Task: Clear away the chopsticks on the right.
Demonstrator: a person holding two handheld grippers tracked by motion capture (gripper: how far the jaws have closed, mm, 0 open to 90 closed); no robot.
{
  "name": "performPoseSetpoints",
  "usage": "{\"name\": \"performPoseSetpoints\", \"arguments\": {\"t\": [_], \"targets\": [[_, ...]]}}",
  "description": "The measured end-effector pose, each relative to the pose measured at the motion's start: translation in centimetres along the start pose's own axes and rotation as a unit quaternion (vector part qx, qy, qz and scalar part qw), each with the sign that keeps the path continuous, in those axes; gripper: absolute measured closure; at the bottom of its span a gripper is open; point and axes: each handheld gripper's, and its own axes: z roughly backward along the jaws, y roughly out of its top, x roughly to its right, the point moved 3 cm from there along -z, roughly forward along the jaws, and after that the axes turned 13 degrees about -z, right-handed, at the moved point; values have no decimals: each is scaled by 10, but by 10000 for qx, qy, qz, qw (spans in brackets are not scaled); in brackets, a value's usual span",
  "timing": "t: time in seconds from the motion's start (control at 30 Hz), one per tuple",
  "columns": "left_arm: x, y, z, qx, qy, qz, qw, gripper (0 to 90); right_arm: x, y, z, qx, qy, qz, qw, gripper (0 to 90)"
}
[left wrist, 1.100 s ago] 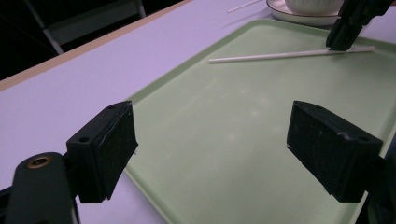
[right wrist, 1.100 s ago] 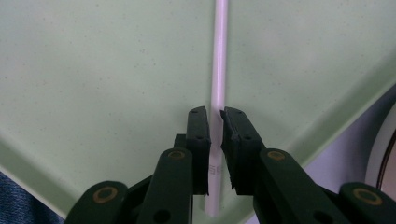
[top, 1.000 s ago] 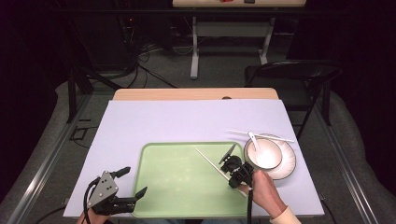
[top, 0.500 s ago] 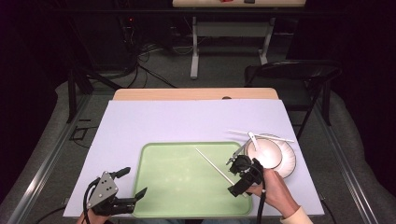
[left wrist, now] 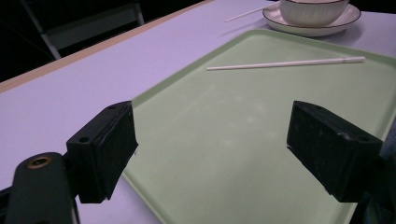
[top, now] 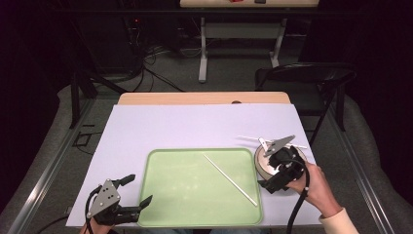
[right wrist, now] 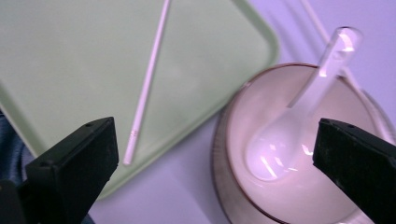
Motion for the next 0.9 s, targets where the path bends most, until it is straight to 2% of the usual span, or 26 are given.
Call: {"name": "performPoseSetpoints", "arguments": {"t": [0.1, 0.13, 0.37, 0.5, 0.53, 0.57, 0.6, 0.63, 0.67, 0.7, 0.73, 0.8, 0.83, 0.9], "targets": [[-2, 0, 1, 95, 70, 104, 9999, 158, 14, 1, 9, 76, -124, -31, 9999, 0], [-2, -1, 1, 87, 74, 113, 9999, 158, 21, 0, 12, 91, -174, -110, 9997, 0], [-3, -1, 1, 99, 93, 217, 9997, 158, 60, -1, 19, 130, -390, -104, 9991, 0], [-3, -1, 1, 76, 78, 222, 9997, 158, 84, 0, 22, 70, -448, -84, 9989, 0], [-3, -1, 0, 71, 79, 221, 9997, 158, 91, 0, 22, 41, -392, -43, 9992, 0], [-3, -1, 0, 69, 76, 223, 9997, 158, 98, 1, 22, 0, -487, -123, 9987, 0], [-3, -1, 0, 66, 78, 224, 9997, 158, 105, 2, 22, -7, -520, -22, 9986, 0], [-4, -1, 0, 63, 76, 229, 9997, 158, 109, 2, 21, -24, -462, -4, 9989, 0], [-4, -1, 0, 54, 66, 235, 9997, 158, 115, 3, 20, -32, -514, -78, 9986, 0], [-4, -1, 0, 52, 61, 237, 9997, 158, 122, 5, 19, -75, -583, -33, 9983, 0], [-4, -1, 0, 48, 61, 235, 9997, 158, 126, 6, 17, -72, -556, 82, 9984, 0], [-3, -1, 0, 45, 47, 226, 9997, 158, 135, 8, 12, -81, -735, 42, 9973, 18], [-3, -1, 0, 44, 46, 223, 9997, 158, 138, 9, 8, -43, -662, 133, 9977, 39], [-3, -1, -1, 23, 42, 205, 9998, 158, 144, 10, 2, -128, -806, 174, 9965, 49]]}}
